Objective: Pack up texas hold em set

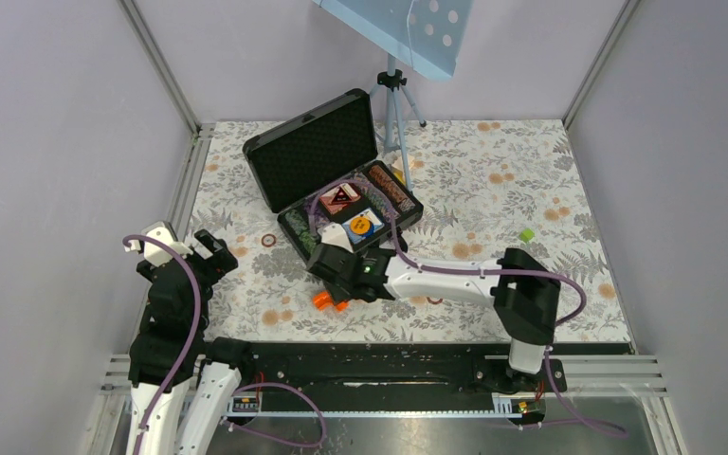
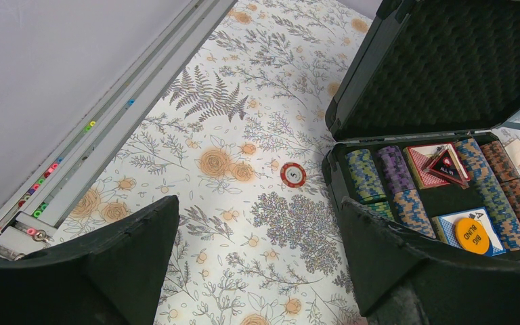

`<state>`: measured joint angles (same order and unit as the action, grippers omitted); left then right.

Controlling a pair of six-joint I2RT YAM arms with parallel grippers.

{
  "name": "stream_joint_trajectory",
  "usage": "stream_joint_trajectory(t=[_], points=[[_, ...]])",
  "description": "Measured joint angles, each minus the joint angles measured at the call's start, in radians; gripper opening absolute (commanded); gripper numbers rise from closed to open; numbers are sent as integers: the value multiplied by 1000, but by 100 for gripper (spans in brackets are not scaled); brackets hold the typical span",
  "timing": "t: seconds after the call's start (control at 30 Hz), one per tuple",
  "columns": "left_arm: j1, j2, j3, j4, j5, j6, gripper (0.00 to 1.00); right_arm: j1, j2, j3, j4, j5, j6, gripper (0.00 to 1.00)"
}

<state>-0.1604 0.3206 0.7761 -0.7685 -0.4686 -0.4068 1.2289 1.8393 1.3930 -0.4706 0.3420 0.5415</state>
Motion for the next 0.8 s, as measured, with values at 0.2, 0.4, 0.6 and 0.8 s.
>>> stream_joint_trajectory(t=[0.2,0.4,0.6,0.8], points=[[0,0,0,0,0,0,87,-36,-101,-188,8,27,33,48],[0,0,0,0,0,0,87,-93,-210,-362,8,65,57,48],[0,0,0,0,0,0,87,-148,-307,-510,8,96,78,48],[-1,0,0,0,0,0,87,-210,-334,-571,6,117,85,47]])
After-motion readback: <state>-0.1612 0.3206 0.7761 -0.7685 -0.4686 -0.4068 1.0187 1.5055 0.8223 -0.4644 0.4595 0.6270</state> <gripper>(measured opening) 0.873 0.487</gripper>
